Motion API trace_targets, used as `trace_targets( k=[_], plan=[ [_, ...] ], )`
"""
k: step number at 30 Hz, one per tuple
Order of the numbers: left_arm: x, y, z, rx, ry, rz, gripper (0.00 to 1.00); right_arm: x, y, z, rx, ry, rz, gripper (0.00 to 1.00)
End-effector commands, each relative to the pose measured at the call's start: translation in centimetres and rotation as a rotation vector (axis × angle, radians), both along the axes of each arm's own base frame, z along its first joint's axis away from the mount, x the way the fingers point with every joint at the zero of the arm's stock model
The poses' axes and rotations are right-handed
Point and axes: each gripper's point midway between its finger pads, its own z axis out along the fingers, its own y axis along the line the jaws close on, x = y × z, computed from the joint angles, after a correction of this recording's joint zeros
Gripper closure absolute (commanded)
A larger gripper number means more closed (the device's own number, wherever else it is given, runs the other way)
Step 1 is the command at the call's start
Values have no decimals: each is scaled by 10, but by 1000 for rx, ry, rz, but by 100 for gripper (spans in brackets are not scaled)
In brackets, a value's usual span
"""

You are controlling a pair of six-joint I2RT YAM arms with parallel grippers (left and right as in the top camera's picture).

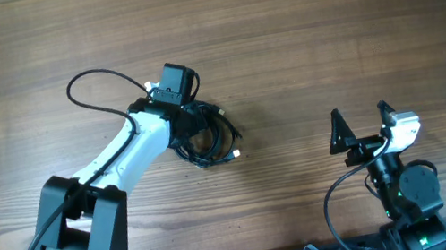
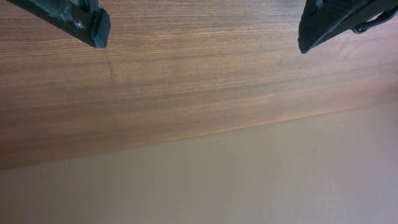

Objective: Untangle cables

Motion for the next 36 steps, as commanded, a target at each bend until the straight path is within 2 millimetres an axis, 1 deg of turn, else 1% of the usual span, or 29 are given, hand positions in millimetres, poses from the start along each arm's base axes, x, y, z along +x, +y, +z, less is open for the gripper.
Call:
trace_targets(
  k=[1,2,5,6,7,8,9,10,11,14,16,17,18,19,20,23,25,27,28,30,32,34,36],
  plan=[
    [-6,5,-5,14,26,6,96,0,1,-1,-17,3,7,0],
    [-9,6,-3,15,29,7,96,0,1,-1,-17,2,7,0],
    [-8,6,15,0,-5,6,96,0,1,-1,-17,2,7,0],
    [-7,5,29,-15,-38,6,84,0,1,-1,-17,2,7,0],
    [-5,5,41,-29,-71,6,59,0,1,-1,-18,2,7,0],
    [-4,4,51,-39,-99,3,53,0,1,-1,-17,3,7,0],
    [-3,4,61,-51,-125,4,53,0,1,-1,-17,2,7,0],
    [-3,4,73,-65,-157,3,53,0,1,-1,-18,3,7,0],
    [-3,4,77,-70,-168,4,53,0,1,-1,-17,2,6,0],
    [-12,8,70,-47,-122,4,53,0,1,-1,-18,3,7,0],
    [-16,12,61,-16,-89,9,54,0,1,-1,-17,2,7,0],
    [-16,21,58,31,-90,24,57,0,1,-1,-18,3,7,0],
    [-14,33,54,97,-99,46,64,0,1,-1,-18,2,7,0],
    [-13,35,52,111,-103,54,68,0,1,-1,-17,2,7,0],
    [-12,35,52,110,-106,54,74,0,1,-1,-18,3,7,0],
    [-10,33,47,99,-123,55,79,0,1,-1,-17,3,7,0],
    [-16,32,40,78,-100,75,80,0,1,-1,-17,3,7,0],
    [-24,25,33,9,-62,130,79,0,1,-1,-17,3,7,0],
    [-25,20,31,-28,-53,149,79,0,1,-1,-18,2,6,0],
    [-23,12,31,-68,-59,135,78,0,1,-1,-15,3,8,0],
    [-23,11,31,-69,-61,147,82,0,4,-1,41,9,16,0],
    [-23,13,28,-70,-54,190,82,0,4,-1,169,23,5,0],
    [-23,19,24,-41,-59,213,81,0,4,-1,249,32,-2,0]
  ],
)
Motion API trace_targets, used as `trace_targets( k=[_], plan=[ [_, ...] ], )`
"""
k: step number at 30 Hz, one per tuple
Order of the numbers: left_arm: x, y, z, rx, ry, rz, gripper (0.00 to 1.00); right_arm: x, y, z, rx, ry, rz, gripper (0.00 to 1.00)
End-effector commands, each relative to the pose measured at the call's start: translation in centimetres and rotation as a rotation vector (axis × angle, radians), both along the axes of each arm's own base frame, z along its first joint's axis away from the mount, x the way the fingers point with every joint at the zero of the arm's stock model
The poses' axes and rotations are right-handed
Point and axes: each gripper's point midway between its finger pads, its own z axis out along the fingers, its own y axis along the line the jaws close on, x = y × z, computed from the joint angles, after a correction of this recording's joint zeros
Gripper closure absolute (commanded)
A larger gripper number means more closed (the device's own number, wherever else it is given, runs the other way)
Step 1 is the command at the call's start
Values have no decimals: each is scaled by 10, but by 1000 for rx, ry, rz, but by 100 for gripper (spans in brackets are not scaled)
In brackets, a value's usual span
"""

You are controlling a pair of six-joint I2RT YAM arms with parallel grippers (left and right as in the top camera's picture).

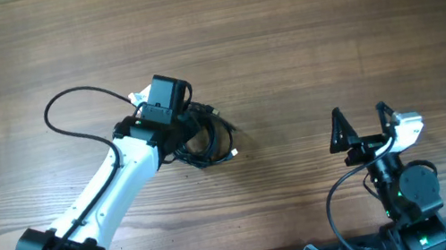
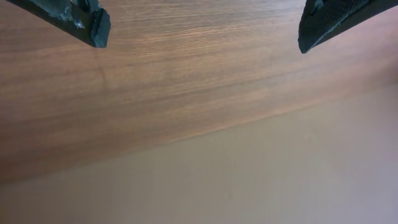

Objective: Untangle cables

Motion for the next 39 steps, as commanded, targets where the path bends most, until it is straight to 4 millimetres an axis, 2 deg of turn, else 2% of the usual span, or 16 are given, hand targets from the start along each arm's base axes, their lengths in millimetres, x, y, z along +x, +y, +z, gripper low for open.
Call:
trace_targets(
  k=[1,5,8,11,19,20,21,22,23,25,27,30,33,36,37,39],
  plan=[
    [-4,9,-16,38,30,63,80,0,4,-1,203,27,2,0],
    [1,7,-29,42,39,70,76,0,4,-1,441,53,-21,0],
    [7,4,-33,36,27,70,75,0,4,-1,449,53,-22,0],
    [7,4,-33,37,28,68,78,0,3,-1,439,51,-26,0],
    [4,4,-38,45,45,66,74,-1,8,-2,443,61,3,0],
    [3,3,-41,49,53,62,76,-1,12,-2,441,68,29,0],
    [3,1,-44,52,56,53,89,-3,18,-2,423,72,65,0],
    [5,0,-42,50,42,42,96,-4,26,6,338,38,126,7],
    [8,-1,-39,47,28,34,96,-5,29,17,275,-3,151,10],
    [11,-7,-28,38,-3,-46,96,-6,24,47,143,-90,141,11],
    [10,-30,0,-17,-69,-285,96,-13,23,80,29,-124,145,15],
    [9,-54,38,-78,-179,-505,96,-18,35,85,20,-16,218,23],
    [4,-69,65,-140,-253,-624,96,-10,48,95,16,109,284,27],
    [-5,-84,90,-292,-306,-762,96,8,81,106,11,297,451,30],
    [-2,-81,93,-315,-312,-753,96,13,93,105,6,385,521,29],
    [0,-78,103,-404,-334,-758,96,25,115,107,44,525,640,0]
  ],
)
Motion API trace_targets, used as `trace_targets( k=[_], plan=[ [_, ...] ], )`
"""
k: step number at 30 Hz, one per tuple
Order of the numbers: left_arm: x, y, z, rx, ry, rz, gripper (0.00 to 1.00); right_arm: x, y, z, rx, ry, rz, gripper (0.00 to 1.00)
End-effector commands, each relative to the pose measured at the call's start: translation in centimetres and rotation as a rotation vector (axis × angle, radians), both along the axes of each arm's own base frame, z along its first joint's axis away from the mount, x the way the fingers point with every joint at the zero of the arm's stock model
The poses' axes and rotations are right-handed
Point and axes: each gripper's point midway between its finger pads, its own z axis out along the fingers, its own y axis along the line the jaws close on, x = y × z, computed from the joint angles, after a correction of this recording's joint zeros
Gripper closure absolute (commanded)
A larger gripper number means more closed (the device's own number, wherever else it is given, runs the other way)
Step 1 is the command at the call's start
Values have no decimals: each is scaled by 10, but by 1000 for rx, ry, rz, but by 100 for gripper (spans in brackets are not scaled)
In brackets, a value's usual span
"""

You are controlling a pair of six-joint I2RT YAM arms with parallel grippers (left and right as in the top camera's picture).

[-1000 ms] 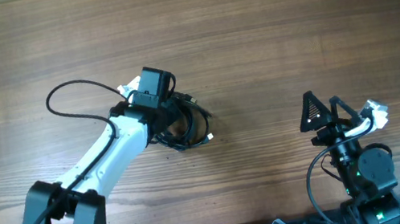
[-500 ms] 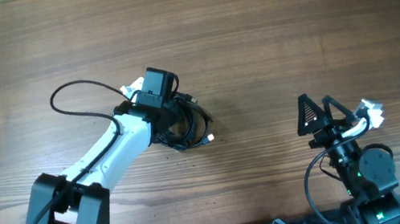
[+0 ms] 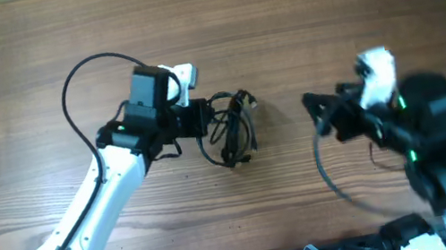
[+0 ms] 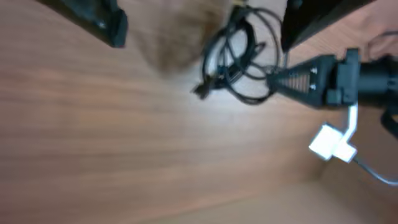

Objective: Untangle cables

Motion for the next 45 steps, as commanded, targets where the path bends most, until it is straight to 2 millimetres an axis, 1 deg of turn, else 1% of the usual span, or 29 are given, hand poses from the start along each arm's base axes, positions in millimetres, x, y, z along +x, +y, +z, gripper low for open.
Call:
trace_targets(
  k=[1,2,3,4,6,8,10,12,13,15,17,19,21,22,24,25,27,28,31,35,37,38,39,40,41,42,43,44,45],
  plan=[
    [2,-9,44,-199,-56,-106,96,13,40,19,86,87,208,0],
    [4,-6,47,-223,-51,-102,96,16,56,24,173,110,283,0],
    [5,-2,47,-238,-38,-86,96,19,67,25,217,112,348,7],
    [6,0,48,-245,-29,-74,96,23,70,18,230,142,346,14],
    [7,2,48,-246,-27,-65,96,27,75,-4,221,224,343,16],
    [7,2,47,-256,-6,-46,96,29,82,-36,171,319,337,18],
    [7,2,45,-267,23,-27,96,30,95,-60,153,386,358,21],
    [8,2,42,-265,33,-26,96,27,102,-73,148,437,367,22],
    [8,2,40,-264,39,-25,96,28,105,-86,142,489,338,22],
    [8,1,34,-266,59,-27,96,29,111,-102,135,545,300,22],
    [6,-2,30,-282,86,-41,96,32,122,-112,140,559,312,22],
    [4,-5,31,-302,94,-58,96,41,128,-120,159,571,278,22],
    [-1,-11,38,-342,86,-114,96,57,124,-128,150,561,195,24],
    [-7,-17,46,-383,67,-179,96,63,124,-131,152,554,175,28],
    [-12,-23,57,-434,43,-242,96,66,124,-135,156,562,159,34],
    [-13,-25,62,-459,30,-262,96,69,118,-141,123,561,120,35],
    [-15,-25,83,-560,-5,-330,96,77,93,-156,15,551,-8,36],
    [-11,-20,84,-566,-16,-317,96,80,80,-161,-27,549,-61,36],
    [5,12,80,-565,-1,-205,96,88,38,-172,-113,558,-199,36],
    [14,48,79,-591,28,-96,96,96,5,-176,-148,561,-300,36],
    [15,54,77,-592,42,-71,96,94,9,-175,-128,570,-282,36],
    [14,54,75,-590,52,-67,96,90,20,-173,-101,579,-209,35],
    [14,52,67,-549,70,-44,94,87,26,-173,-93,582,-162,32],
    [16,54,50,-459,94,9,94,83,27,-174,-97,596,-140,32],
    [16,54,39,-400,114,35,94,79,26,-176,-100,614,-139,32],
    [12,51,22,-295,141,63,96,72,27,-178,-94,647,-127,32],
    [9,45,13,-232,150,66,96,67,31,-176,-67,666,-80,32],
    [8,41,4,-171,167,101,96,61,42,-170,-3,675,20,32],
    [8,35,-2,-118,170,126,96,59,45,-165,48,685,61,36]
  ],
)
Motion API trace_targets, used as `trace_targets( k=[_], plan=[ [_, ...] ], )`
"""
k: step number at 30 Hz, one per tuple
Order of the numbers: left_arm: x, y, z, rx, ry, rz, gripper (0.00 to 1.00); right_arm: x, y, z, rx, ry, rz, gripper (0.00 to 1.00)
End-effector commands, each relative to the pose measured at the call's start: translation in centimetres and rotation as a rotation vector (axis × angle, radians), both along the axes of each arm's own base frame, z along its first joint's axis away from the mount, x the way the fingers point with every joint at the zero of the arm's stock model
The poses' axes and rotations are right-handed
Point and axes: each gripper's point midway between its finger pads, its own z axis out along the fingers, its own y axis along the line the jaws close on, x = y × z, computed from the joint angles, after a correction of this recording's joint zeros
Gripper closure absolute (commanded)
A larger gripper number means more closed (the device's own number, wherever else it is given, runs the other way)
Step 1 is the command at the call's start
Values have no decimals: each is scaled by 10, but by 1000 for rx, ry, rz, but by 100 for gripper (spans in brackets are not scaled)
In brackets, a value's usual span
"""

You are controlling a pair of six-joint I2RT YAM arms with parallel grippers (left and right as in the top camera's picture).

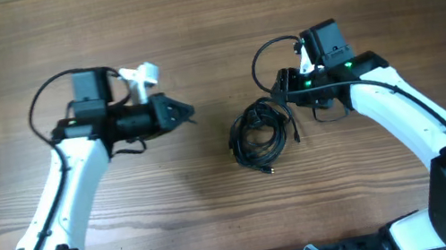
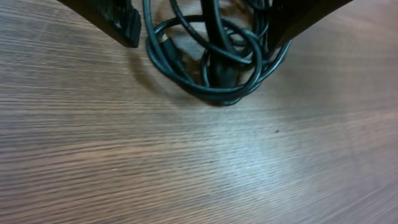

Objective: Untangle cables

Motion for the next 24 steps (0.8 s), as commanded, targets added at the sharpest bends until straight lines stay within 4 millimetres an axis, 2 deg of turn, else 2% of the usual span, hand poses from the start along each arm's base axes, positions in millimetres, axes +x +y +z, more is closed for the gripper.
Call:
trace_targets(
  k=[1,2,4,6,8,9,12,14,17,24],
  plan=[
    [8,-6,-21,251,-26,91,96,-13,19,12,223,39,131,44],
    [9,-13,-24,280,-34,98,96,-14,21,13,242,44,132,51],
    [7,-30,-33,305,-29,91,95,-18,26,13,244,55,146,57],
    [0,-56,-56,266,55,48,94,-28,35,6,244,91,144,58],
    [-16,-85,-72,164,139,-69,94,-32,39,-7,233,95,120,61],
    [-23,-90,-82,156,180,-93,94,-34,42,-11,244,89,119,61],
    [-38,-92,-117,199,286,-123,96,-30,51,-16,266,31,133,62],
    [-45,-95,-128,218,310,-140,96,-28,52,-20,257,23,102,62],
    [-44,-93,-136,269,291,-130,96,-30,52,-29,265,26,68,63],
    [-43,-93,-136,269,284,-130,96,-32,30,-55,152,5,-16,62]
  ],
)
